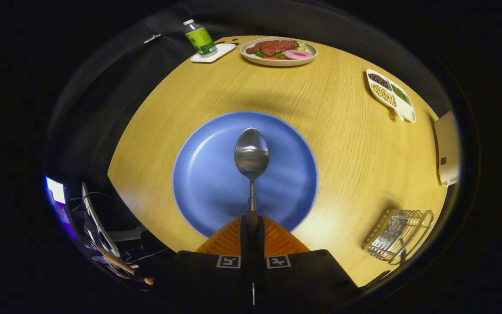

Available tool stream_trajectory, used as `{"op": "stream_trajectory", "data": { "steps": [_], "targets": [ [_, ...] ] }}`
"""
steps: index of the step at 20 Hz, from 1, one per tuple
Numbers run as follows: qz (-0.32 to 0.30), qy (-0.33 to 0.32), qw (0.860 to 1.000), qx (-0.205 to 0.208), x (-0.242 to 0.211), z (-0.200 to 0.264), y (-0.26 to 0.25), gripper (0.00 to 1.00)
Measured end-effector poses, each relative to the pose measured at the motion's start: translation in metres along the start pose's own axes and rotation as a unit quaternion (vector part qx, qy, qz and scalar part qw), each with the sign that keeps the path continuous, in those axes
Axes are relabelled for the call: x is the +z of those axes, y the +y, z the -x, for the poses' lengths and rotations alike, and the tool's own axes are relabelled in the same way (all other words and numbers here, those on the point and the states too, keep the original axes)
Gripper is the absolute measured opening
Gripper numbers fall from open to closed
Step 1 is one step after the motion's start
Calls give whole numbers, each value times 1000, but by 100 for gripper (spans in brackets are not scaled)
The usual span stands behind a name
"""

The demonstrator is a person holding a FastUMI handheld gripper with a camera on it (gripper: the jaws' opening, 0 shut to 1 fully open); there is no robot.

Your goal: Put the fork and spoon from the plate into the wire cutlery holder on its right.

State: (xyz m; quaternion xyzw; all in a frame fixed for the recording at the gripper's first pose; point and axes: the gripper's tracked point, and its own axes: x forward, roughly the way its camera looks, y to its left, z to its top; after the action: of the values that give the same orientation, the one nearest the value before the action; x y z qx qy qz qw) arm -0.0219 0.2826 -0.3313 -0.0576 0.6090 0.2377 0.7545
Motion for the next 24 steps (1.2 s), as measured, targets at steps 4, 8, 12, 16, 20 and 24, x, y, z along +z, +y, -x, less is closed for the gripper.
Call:
{"op": "stream_trajectory", "data": {
  "steps": [4,8,12,16,20,24],
  "targets": [
    [45,2,999,-8,-10,63,-37,7],
    [58,10,998,-28,-23,115,-81,7],
    [-5,9,999,-34,-30,152,-123,6],
    [-40,56,996,-56,-64,167,-171,6],
    [-28,127,989,-69,-100,163,-204,7],
    [-49,193,979,-35,-115,150,-208,7]
  ]
}}
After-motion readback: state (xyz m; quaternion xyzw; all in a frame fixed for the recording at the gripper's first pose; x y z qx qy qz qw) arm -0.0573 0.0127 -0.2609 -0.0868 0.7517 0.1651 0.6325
